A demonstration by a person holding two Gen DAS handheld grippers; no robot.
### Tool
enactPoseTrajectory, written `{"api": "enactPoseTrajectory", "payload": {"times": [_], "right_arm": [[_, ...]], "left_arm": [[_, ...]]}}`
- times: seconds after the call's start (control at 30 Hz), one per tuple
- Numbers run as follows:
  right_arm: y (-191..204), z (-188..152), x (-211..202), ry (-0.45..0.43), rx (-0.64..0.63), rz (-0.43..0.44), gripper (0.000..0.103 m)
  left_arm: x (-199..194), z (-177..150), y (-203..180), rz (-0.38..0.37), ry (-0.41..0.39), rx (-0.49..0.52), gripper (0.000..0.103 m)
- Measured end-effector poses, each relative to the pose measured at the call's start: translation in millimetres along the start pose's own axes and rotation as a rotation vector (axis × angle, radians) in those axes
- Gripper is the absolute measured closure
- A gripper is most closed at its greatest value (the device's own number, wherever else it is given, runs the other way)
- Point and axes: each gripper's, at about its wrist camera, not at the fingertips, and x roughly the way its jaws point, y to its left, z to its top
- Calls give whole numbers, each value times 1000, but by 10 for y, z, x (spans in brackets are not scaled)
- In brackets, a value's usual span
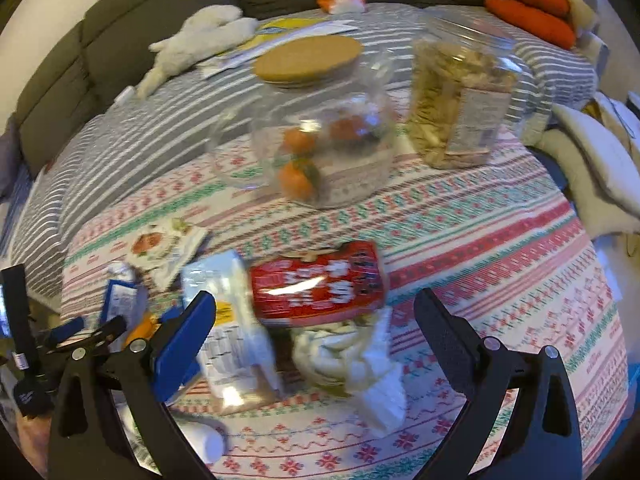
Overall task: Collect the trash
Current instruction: 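Move the left tool to the blue box while the right tool moves to the milk carton, then grasp the blue biscuit box with the left tool while the right tool grasps the white milk carton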
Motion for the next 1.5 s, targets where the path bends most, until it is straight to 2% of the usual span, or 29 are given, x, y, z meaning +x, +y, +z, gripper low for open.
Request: {"api": "enactPoseTrajectory", "payload": {"times": [0.03, 0.07, 0.13, 0.2, 0.23, 0.3, 0.37, 0.4, 0.47, 0.5, 0.53, 0.67, 0.77, 0.8, 0.83, 0.9, 1.07, 1.27, 1.3, 1.37, 1.4, 1.5], "right_arm": [[26, 14, -24, 0, -1, 28, 7], [45, 26, -49, 0, -1, 58, 7], [92, 34, -68, 15, -9, 115, 7], [183, -6, -26, 57, -41, 159, 7], [230, -35, 8, 76, -58, 161, 7], [316, -96, 88, 105, -89, 157, 7], [398, -162, 199, 139, -112, 142, 7], [430, -185, 240, 146, -122, 133, 7], [457, -198, 265, 143, -129, 117, 7], [468, -195, 273, 141, -127, 118, 7], [458, -197, 277, 142, -125, 123, 7], [433, -187, 324, 147, -117, 124, 7], [385, -151, 341, 156, -78, 159, 7], [372, -139, 341, 158, -71, 165, 7], [355, -125, 344, 161, -59, 178, 7], [344, -115, 356, 167, -47, 197, 7], [482, -138, 337, 174, -83, 229, 7], [670, -234, 496, 166, -168, 148, 8], [678, -250, 540, 176, -161, 147, 14], [671, -274, 609, 187, -154, 129, 33], [666, -284, 639, 188, -154, 111, 47], [567, -251, 596, 152, -109, 124, 47]], "left_arm": [[-18, -2, 16, -44, -1, -10, 50], [-54, -1, 25, -87, 1, -17, 59], [-131, -9, 16, -64, -17, -4, 77], [-201, -24, 31, -69, -30, -2, 82], [-221, -32, 55, -79, -27, -11, 87], [-269, -47, 125, -61, -22, -14, 91], [-291, -43, 168, -51, -15, -10, 91], [-296, -20, 174, -55, -11, -12, 87], [-278, 0, 151, -60, -4, -12, 58], [-274, 17, 110, -45, -8, -3, 34], [-258, 29, 67, -29, -17, 5, 24], [-140, 88, -91, -5, -5, 37, 24], [42, 86, -190, 94, 15, 91, 24], [75, 76, -196, 98, 15, 99, 32], [114, 61, -193, 81, 23, 102, 48], [107, 40, -141, 42, 18, 85, 49], [-243, 27, 90, 52, -64, 41, 49], [-840, -112, 299, 31, -166, -46, 49], [-941, -184, 321, 36, -182, -52, 49], [-1045, -269, 318, 26, -197, -70, 49], [-1108, -327, 347, 5, -200, -92, 49], [-1241, -494, 352, -10, -231, -127, 49]]}}
